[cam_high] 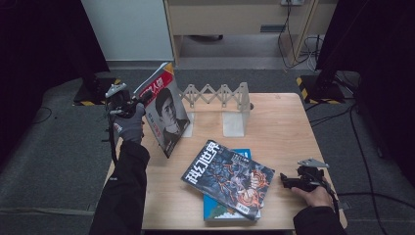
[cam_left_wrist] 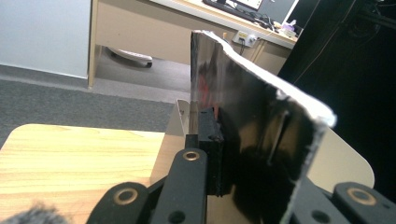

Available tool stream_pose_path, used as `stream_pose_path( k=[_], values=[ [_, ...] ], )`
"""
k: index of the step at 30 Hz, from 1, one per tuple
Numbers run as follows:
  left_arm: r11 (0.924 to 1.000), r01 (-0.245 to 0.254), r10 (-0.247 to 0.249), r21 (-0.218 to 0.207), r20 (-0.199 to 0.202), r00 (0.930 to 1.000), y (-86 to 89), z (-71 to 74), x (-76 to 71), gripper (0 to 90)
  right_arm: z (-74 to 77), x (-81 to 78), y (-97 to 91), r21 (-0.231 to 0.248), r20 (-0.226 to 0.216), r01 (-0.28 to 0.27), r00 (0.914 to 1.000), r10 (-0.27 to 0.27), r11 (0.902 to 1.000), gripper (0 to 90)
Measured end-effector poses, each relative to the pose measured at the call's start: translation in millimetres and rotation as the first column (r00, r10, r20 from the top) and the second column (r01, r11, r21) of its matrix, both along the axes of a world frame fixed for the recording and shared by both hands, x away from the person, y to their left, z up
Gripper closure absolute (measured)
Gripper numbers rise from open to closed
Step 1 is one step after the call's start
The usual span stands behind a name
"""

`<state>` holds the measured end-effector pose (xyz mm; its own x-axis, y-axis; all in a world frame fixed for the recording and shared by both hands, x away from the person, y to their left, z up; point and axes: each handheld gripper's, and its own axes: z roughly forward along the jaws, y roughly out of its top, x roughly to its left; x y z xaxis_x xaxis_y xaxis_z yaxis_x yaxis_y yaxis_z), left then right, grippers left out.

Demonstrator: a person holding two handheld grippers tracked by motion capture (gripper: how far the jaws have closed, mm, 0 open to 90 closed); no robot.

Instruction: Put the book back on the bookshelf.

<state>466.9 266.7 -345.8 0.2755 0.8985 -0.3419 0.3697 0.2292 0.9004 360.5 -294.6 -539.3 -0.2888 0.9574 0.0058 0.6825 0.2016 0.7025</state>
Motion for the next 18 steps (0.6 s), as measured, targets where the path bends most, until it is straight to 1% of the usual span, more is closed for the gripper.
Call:
stream_pose_path(
  k=[2,5,10,11,12,14,15,16,17,18],
  values=[
    [1.0,-0.001,0.001,0.003,0.001,1.0,0.5,-0.6,-1.2,85.4,0.0,0.1,0.0,-0.001,0.0,-0.001,1.0,0.001,1.0,0.4],
    [1.0,0.008,-0.008,0.005,-0.007,0.9999,2.3,-2.6,-7.3,84.8,-0.1,0.1,0.2,0.0,0.001,-0.001,1.0,0.001,1.0,0.4],
    [0.9996,0.028,-0.028,-0.007,-0.016,0.9995,1.9,-4.8,-14.6,82.8,-0.2,0.0,0.8,0.003,0.001,0.001,1.0,-0.001,1.0,0.5],
    [0.9992,0.04,-0.04,-0.001,-0.026,0.9989,2.0,-5.7,-18.5,82.4,-0.2,0.0,0.8,0.003,0.001,0.0,1.0,0.0,1.0,0.4],
    [0.9992,0.04,-0.04,0.005,-0.031,0.9987,2.5,-5.9,-20.6,82.3,-0.2,-0.1,0.8,0.003,0.001,0.0,1.0,0.0,1.0,0.4],
    [0.9986,0.053,-0.053,-0.001,-0.047,0.9975,4.4,-7.1,-24.2,81.7,-0.2,0.0,0.9,0.003,0.002,-0.001,1.0,0.001,1.0,0.4],
    [0.9986,0.053,-0.053,-0.001,-0.047,0.9975,4.4,-7.1,-24.2,81.4,-0.2,0.0,0.9,0.003,0.002,-0.001,1.0,0.001,1.0,0.4],
    [0.9985,0.056,-0.056,-0.002,-0.055,0.9969,5.6,-7.6,-26.0,81.4,-0.2,0.0,0.9,0.003,0.002,-0.001,1.0,0.001,1.0,0.4],
    [0.9976,0.069,-0.068,0.0,-0.073,0.995,8.2,-8.6,-28.2,80.9,-0.1,0.0,0.8,0.002,0.002,-0.002,1.0,0.002,1.0,0.4],
    [0.9976,0.069,-0.069,0.004,-0.076,0.9948,9.5,-8.9,-28.9,80.5,-0.1,0.1,0.8,0.002,0.002,-0.002,1.0,0.002,1.0,0.4]
  ],
)
